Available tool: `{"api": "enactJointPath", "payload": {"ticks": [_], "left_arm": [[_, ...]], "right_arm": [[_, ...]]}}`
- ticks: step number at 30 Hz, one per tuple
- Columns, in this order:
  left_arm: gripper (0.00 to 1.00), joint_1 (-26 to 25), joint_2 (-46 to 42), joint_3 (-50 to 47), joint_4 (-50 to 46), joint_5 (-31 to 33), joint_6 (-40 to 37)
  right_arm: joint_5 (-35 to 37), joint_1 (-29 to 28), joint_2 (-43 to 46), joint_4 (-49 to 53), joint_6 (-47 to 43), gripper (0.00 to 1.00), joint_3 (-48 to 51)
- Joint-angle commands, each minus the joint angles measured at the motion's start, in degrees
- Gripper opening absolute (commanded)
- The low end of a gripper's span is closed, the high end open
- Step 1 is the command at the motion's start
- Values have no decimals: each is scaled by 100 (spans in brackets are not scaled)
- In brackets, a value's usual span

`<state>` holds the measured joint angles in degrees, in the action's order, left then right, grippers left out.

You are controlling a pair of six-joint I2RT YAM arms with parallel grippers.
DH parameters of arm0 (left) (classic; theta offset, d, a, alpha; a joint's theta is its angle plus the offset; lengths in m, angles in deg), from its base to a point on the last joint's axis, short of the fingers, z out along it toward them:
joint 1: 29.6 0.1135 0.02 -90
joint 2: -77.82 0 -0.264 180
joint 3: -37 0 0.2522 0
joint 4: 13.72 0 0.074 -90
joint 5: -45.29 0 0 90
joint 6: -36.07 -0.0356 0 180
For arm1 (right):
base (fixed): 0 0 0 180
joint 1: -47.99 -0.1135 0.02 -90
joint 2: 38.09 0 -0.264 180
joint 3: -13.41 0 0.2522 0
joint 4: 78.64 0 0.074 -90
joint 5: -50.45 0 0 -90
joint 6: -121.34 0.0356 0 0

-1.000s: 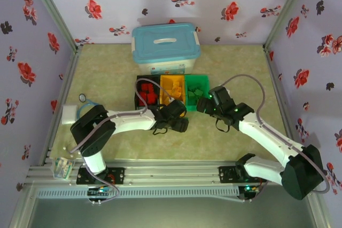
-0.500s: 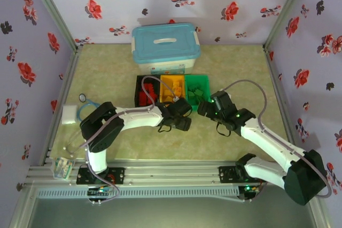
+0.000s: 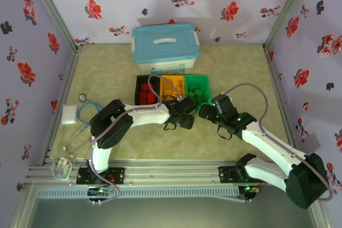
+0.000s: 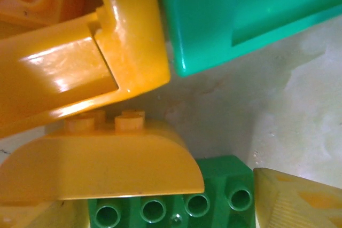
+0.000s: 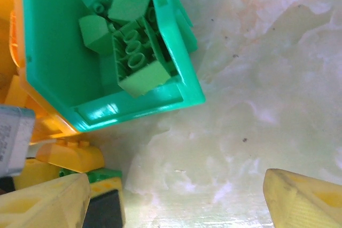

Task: Sort the legos into containers by color
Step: Pick up the lego from the center of the table.

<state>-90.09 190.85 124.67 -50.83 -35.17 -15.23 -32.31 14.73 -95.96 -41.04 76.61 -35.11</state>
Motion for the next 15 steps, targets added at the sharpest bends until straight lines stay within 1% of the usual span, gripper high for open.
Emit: {"api": "enactJointPath", "payload": {"ticks": [1,5,7,15], "left_arm": [[69,-42,219,125,-130,74,81],[54,-85,110,94,-246,91,36],[50,-132,12,47,-298,90,41],[48,-353,-645,-300,-354,109,174]], "right_arm": [[82,-14,183,-19,145,84,148],[189,-14,399,94,165,84,241],[215,-6,449,118,166,84,264],[204,-6,444,33,166,84,308]]}}
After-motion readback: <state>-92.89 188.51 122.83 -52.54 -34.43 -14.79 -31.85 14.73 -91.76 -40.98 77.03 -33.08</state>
